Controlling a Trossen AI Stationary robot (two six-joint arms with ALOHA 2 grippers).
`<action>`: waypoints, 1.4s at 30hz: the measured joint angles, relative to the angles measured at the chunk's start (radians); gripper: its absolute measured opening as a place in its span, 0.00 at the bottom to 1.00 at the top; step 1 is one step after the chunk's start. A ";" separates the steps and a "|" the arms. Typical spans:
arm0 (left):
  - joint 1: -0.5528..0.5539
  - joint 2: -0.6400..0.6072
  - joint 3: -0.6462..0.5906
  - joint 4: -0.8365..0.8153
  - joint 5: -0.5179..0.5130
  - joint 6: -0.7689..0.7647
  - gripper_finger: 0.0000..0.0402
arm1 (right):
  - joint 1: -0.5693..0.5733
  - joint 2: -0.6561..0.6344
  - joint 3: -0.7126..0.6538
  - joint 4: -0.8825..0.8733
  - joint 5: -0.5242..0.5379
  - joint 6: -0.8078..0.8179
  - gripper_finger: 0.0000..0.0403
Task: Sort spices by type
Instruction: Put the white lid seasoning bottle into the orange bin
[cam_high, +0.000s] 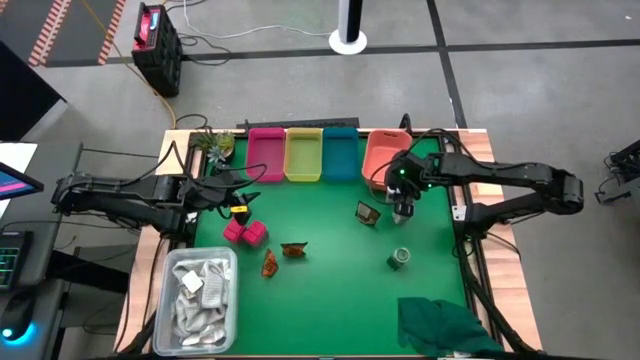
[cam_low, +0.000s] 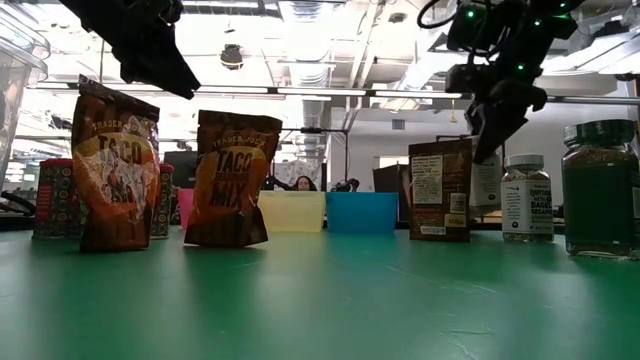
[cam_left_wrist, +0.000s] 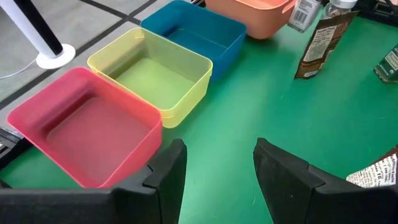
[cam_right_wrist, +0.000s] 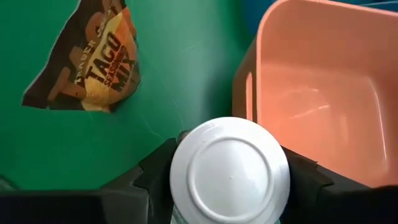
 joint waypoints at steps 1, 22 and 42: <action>0.000 0.000 0.000 0.000 0.000 0.000 0.44 | 0.000 0.000 -0.004 0.004 -0.001 -0.001 0.58; 0.000 0.000 0.000 0.000 0.000 0.004 0.44 | -0.055 -0.001 -0.078 0.067 0.000 -0.035 0.66; 0.000 0.000 0.000 -0.001 0.000 0.005 0.44 | -0.010 -0.001 -0.040 0.044 0.041 -0.111 0.74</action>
